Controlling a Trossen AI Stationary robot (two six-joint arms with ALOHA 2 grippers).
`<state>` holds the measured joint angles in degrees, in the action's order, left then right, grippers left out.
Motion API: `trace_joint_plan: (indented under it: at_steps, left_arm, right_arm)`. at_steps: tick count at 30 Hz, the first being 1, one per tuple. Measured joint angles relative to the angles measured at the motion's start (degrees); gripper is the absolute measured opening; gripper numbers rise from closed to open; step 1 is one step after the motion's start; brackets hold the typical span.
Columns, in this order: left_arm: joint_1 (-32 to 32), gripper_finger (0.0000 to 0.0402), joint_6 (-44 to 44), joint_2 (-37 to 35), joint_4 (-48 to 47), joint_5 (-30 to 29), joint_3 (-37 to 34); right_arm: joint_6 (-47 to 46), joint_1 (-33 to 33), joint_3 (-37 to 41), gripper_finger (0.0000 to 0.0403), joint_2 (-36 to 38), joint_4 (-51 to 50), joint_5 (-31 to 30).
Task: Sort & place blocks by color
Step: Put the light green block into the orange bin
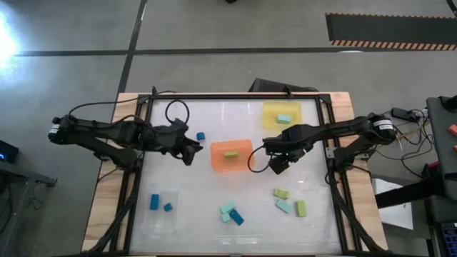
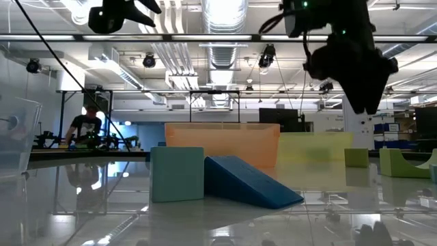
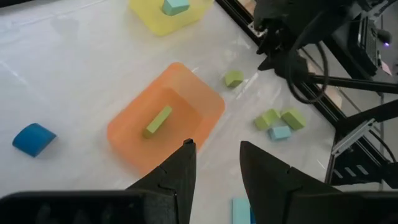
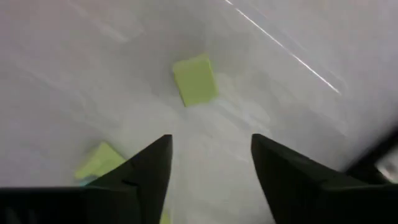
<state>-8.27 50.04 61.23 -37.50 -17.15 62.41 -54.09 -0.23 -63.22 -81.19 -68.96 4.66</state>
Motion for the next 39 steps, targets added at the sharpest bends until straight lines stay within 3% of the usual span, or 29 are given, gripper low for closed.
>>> trace_joint_plan:
  at_steps: [8,15,24,35,39]
  left_arm:
    - [0.02,0.0107,-0.94,0.67,0.27,-0.09,-0.10]
    - [0.02,0.0107,-0.94,1.16,1.30,-0.11,-0.17]
    - [0.02,0.0107,-0.92,1.41,1.31,-0.10,-0.17]
    - [0.02,0.0107,-0.94,1.41,1.38,-0.09,-0.17]
    - [0.02,0.0107,-0.96,1.41,1.38,-0.09,-0.17]
  right_arm:
    - [5.06,-0.57,9.51,0.0261,0.02,13.25,0.31]
    - [5.06,-0.68,14.37,0.0263,0.07,20.46,-0.14]
    - [5.08,-0.68,16.63,0.0222,0.07,24.66,-1.70]
    - [5.08,-0.68,16.63,0.0119,0.07,24.80,-1.85]
    - [5.06,-0.68,16.62,0.0119,0.07,24.82,-1.84]
